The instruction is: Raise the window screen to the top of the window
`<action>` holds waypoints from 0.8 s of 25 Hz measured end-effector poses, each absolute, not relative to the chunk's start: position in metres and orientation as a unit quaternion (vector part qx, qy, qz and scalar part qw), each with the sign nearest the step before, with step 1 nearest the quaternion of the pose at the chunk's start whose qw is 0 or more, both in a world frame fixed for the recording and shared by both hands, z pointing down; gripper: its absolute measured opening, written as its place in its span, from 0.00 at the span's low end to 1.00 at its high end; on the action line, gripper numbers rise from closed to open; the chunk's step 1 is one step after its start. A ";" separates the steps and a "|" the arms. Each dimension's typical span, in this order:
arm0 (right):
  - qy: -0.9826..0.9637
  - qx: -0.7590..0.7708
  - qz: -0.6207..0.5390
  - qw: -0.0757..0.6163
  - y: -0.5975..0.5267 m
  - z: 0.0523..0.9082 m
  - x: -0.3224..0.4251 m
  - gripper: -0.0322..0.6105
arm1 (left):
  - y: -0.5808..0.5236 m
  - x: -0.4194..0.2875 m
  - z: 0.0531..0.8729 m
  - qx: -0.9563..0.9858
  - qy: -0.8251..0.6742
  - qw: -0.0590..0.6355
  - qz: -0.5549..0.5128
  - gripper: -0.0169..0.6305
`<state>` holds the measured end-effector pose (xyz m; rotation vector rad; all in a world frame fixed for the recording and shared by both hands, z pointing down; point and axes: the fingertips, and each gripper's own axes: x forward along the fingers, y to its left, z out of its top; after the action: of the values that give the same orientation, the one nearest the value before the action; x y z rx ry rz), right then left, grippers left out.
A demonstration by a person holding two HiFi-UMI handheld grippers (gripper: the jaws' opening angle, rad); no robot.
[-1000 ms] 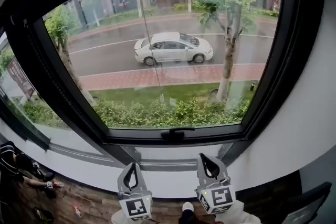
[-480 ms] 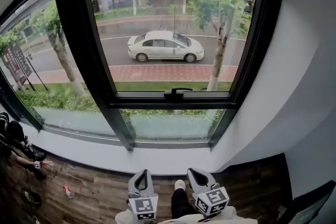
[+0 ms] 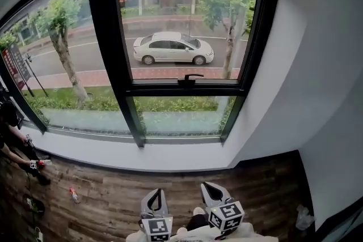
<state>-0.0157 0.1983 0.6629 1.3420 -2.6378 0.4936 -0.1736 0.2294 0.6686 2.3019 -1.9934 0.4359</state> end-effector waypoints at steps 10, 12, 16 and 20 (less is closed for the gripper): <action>-0.863 0.478 0.135 0.087 0.234 0.669 0.021 0.05 | 0.249 -0.141 0.651 0.752 -0.646 0.006 0.128 0.03; -0.863 0.479 0.135 0.084 0.235 0.669 0.028 0.05 | 0.249 -0.132 0.646 0.750 -0.650 0.001 0.122 0.03; -0.864 0.481 0.132 0.068 0.233 0.658 0.052 0.05 | 0.249 -0.101 0.627 0.754 -0.646 -0.014 0.117 0.03; -0.864 0.485 0.121 0.052 0.237 0.642 0.066 0.05 | 0.256 -0.080 0.607 0.763 -0.634 -0.037 0.119 0.03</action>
<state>0.0658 0.2368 0.6417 1.4756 -2.6284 0.3681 -0.0803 0.2563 0.6066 2.4558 -2.0410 0.3840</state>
